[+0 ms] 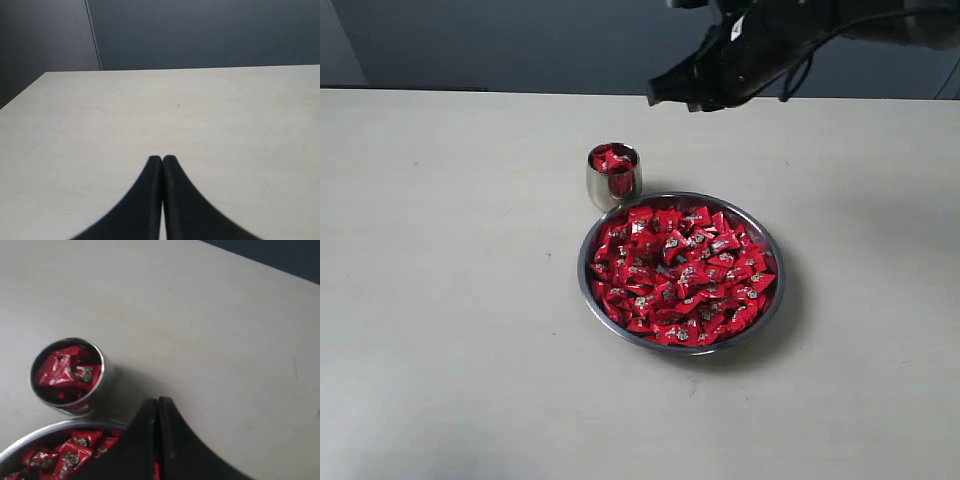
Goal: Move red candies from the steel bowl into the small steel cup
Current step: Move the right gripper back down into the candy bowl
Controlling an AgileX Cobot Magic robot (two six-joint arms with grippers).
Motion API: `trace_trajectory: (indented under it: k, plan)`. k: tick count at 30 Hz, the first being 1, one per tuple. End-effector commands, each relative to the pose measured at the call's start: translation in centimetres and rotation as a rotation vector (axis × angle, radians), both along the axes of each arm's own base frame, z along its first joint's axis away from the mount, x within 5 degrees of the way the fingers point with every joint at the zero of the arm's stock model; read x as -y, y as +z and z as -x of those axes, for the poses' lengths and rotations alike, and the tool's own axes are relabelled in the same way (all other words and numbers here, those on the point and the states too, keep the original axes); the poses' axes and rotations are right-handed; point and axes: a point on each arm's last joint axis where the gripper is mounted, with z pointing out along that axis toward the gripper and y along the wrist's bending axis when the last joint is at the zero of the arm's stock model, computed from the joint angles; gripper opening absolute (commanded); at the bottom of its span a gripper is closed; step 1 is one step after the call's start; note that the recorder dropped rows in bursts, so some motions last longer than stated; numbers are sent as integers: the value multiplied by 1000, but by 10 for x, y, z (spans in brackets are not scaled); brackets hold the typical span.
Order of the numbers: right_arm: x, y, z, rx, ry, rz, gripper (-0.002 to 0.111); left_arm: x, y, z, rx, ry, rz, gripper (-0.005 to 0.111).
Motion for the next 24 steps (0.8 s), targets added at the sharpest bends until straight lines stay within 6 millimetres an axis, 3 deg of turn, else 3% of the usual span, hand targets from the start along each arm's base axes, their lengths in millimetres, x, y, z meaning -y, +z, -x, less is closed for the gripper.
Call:
trace_trajectory:
  k: [1,9,24]
  plan:
    - [20,-2,11,3,-36,-13,0,0,-1,0,2,-4,-4,0]
    - [30,-29,31,-119,-66,-5,0,0,-1,0,2,-4,-4,0]
    - [31,-50,55,-453,-70,67,0,0,-1,0,2,-4,-4,0]
